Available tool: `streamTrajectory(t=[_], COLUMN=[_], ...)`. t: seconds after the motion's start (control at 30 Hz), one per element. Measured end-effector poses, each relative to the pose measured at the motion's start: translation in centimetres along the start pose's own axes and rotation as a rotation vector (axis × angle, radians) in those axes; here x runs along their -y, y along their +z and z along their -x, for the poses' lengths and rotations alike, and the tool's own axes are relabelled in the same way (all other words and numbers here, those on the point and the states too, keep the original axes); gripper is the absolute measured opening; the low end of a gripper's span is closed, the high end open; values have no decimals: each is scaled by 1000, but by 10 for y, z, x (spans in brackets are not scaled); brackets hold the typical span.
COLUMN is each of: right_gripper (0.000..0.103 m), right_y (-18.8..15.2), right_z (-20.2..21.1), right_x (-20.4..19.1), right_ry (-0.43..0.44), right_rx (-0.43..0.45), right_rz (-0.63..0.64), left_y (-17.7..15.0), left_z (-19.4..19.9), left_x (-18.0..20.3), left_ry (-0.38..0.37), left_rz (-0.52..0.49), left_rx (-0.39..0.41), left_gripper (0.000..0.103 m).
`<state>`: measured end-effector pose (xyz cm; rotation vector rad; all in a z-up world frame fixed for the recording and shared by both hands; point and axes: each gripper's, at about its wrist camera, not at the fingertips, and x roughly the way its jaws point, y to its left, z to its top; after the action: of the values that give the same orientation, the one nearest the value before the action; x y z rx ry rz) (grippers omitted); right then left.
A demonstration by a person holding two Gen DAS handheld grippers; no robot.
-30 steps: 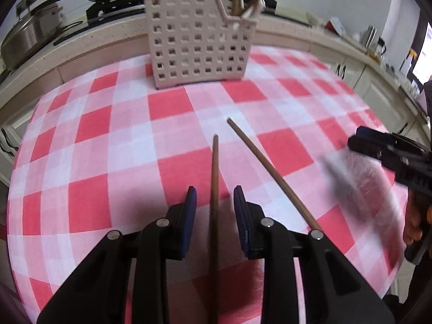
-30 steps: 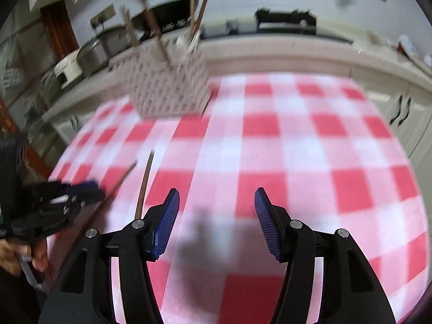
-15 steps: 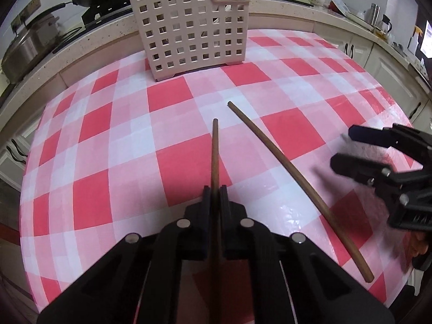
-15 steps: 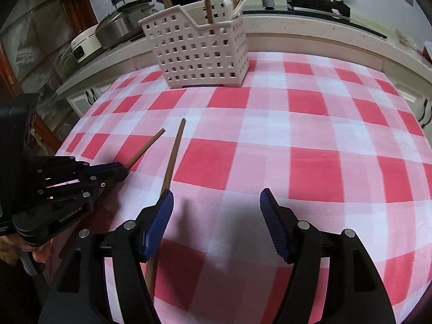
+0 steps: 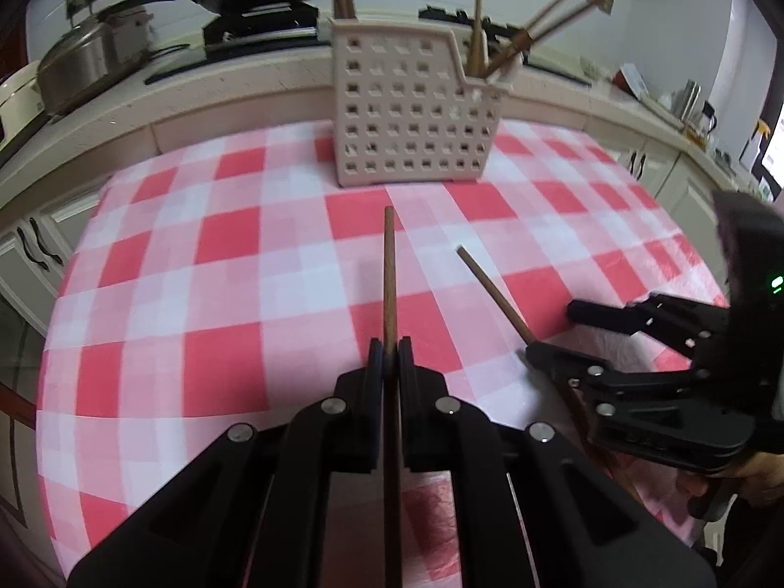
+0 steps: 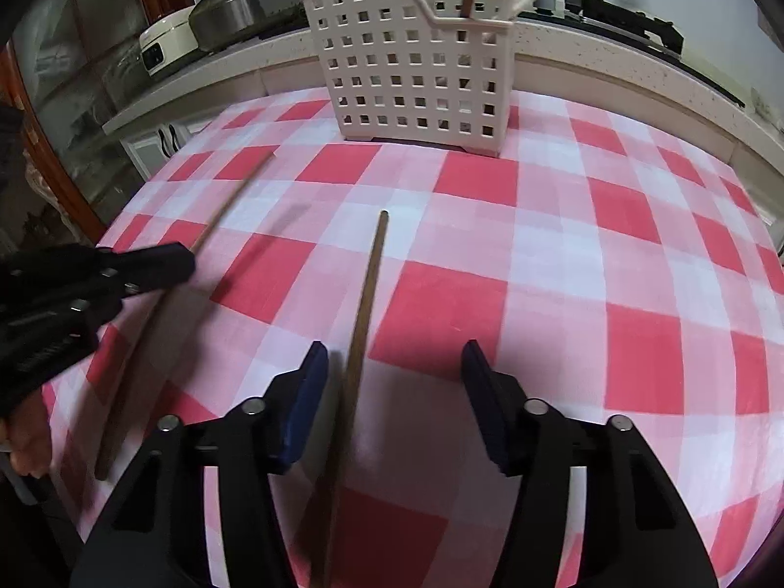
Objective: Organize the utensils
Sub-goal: 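Move both grippers to the last chopsticks and close each on one, then lift both held chopsticks upright toward the basket with both grippers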
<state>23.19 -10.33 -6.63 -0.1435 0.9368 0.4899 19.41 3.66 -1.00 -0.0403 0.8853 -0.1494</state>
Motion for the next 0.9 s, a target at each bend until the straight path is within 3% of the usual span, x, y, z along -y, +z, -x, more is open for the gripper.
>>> streamTrajectory(t=[0.1, 0.33, 0.47, 0.9], right_gripper=[43, 9, 7, 7], right_y=[1, 2, 4, 16], right_z=[-3, -6, -4, 60], right_x=[-10, -24, -20, -6], right_ry=[-47, -47, -7, 19], right_rx=[-4, 15, 10, 134], right_rz=[49, 91, 64, 25], left_y=[2, 3, 1, 4], left_z=[10, 25, 31, 54], left_x=[-10, -24, -25, -18], left_ry=[-2, -15, -16, -10], left_rz=[24, 62, 63, 59], left_rx=[27, 65, 75, 127], left_gripper=[6, 6, 6, 6])
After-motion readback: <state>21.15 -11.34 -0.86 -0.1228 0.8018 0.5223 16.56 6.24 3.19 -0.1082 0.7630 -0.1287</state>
